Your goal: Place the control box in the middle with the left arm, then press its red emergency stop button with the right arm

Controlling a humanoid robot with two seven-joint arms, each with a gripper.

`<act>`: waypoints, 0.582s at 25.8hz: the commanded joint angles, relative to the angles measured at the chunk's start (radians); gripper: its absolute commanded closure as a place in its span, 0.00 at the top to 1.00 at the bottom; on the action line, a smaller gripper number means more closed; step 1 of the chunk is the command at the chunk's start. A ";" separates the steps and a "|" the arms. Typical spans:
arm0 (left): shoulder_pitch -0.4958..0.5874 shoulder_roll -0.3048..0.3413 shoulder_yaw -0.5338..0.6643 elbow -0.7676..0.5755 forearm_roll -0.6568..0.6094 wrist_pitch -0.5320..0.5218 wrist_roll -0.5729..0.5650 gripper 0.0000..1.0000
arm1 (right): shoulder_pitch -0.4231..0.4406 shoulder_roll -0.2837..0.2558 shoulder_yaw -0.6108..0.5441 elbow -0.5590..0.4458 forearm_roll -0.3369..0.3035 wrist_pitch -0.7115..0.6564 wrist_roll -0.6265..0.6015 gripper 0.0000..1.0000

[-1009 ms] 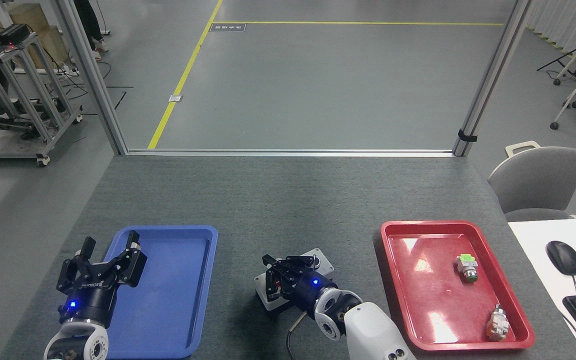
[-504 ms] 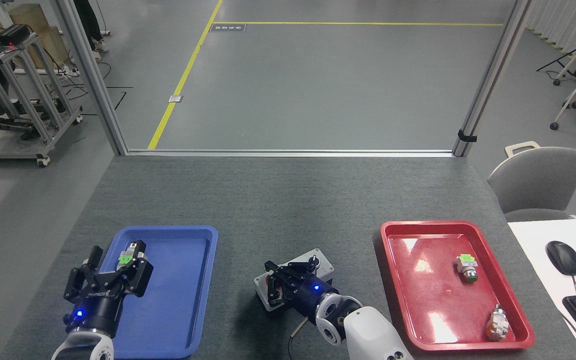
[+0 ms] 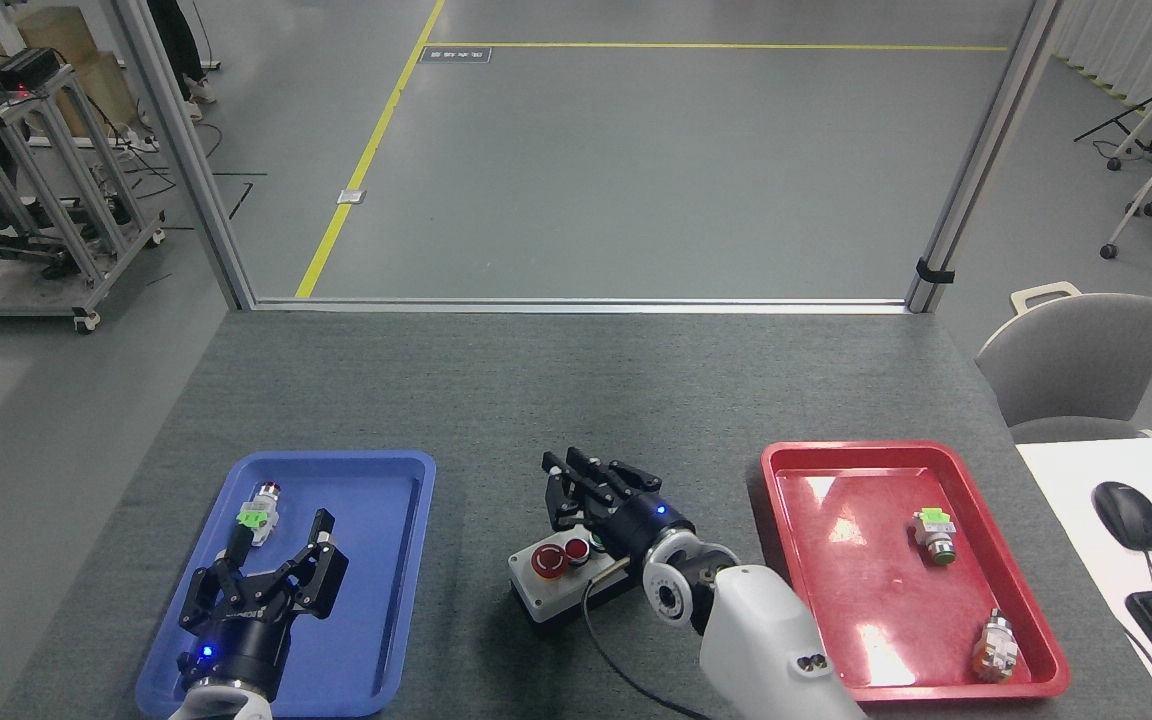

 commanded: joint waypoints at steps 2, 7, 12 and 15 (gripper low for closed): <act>0.000 -0.001 0.000 0.001 0.003 0.001 0.000 0.99 | -0.058 -0.083 -0.058 -0.010 -0.126 0.019 -0.007 1.00; 0.000 -0.001 0.000 0.001 0.003 0.001 0.000 0.99 | -0.027 -0.160 -0.104 -0.068 -0.071 0.141 -0.012 1.00; 0.000 -0.001 0.000 0.001 0.003 0.001 0.000 0.99 | 0.233 -0.126 -0.158 -0.326 0.222 0.293 -0.085 1.00; 0.000 -0.001 0.000 0.001 0.004 0.001 0.000 0.99 | 0.365 -0.037 -0.165 -0.466 0.353 0.448 -0.170 1.00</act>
